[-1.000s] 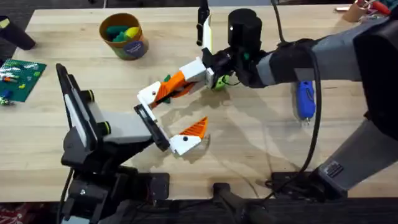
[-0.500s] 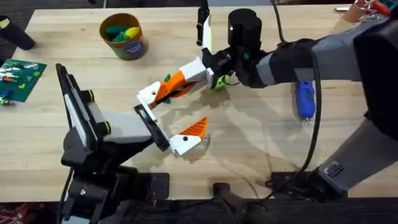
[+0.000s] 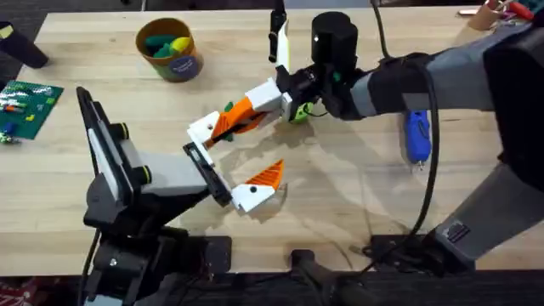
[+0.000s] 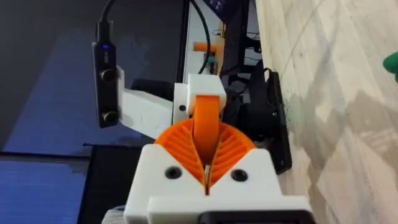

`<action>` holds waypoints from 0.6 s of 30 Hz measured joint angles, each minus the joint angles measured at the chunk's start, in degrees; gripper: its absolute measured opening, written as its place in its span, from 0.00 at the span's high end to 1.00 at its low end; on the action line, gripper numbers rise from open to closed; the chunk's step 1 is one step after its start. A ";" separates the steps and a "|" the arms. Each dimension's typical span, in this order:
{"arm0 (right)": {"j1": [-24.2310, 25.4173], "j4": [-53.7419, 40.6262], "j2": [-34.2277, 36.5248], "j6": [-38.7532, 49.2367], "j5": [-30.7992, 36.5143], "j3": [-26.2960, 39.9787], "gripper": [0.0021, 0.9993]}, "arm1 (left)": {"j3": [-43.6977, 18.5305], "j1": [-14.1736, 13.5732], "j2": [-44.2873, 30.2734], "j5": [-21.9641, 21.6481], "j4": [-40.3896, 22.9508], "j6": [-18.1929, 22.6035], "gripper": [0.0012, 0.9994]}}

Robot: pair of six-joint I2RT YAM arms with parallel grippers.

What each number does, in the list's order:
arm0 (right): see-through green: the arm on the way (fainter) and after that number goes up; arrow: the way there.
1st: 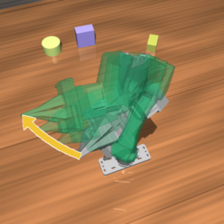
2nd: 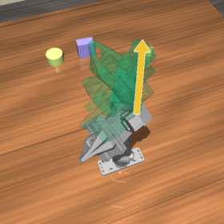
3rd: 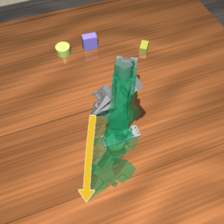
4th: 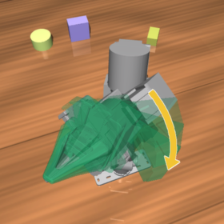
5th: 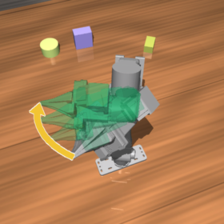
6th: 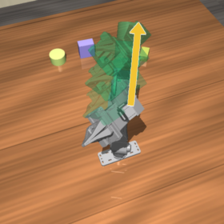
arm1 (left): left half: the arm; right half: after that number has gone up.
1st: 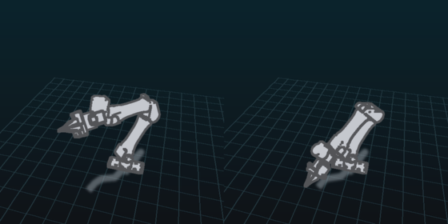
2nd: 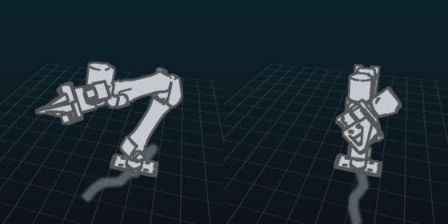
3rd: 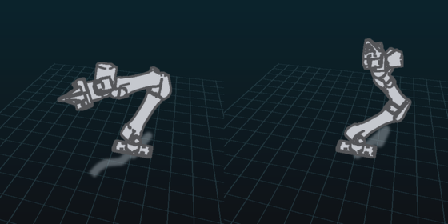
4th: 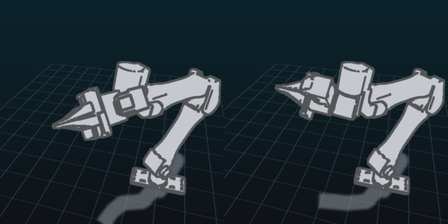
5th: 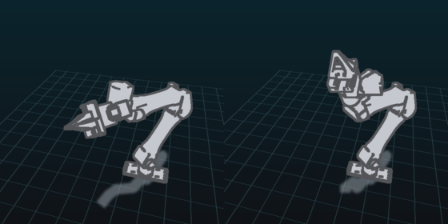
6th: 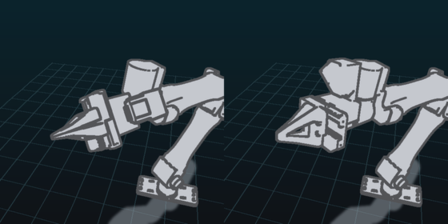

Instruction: Pick up the gripper from the table and insert it into the empty holder that is missing its gripper. Then pick up a screw, insert it into the mounting hole, and use the screwdriver to tighten it. Finally, clean up the table by picking up the vegetable and placing it into the bucket.

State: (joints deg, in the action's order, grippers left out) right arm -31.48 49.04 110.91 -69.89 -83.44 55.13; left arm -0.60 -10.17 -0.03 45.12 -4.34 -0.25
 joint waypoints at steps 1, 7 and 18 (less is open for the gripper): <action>0.00 0.00 0.00 0.00 0.00 0.02 0.98 | 0.00 0.00 -0.02 0.00 0.02 0.00 0.01; -0.08 -0.17 0.00 -0.14 0.36 0.05 0.75 | 0.00 -0.03 -0.02 0.26 0.00 -0.03 0.01; -1.25 0.17 0.00 -0.02 2.86 1.05 0.01 | 0.00 -0.52 0.00 3.21 -0.20 -0.20 0.01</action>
State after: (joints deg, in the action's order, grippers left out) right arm -32.73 49.21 110.91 -69.91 -80.58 56.18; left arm -0.60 -10.70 -0.03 48.34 -4.54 -0.45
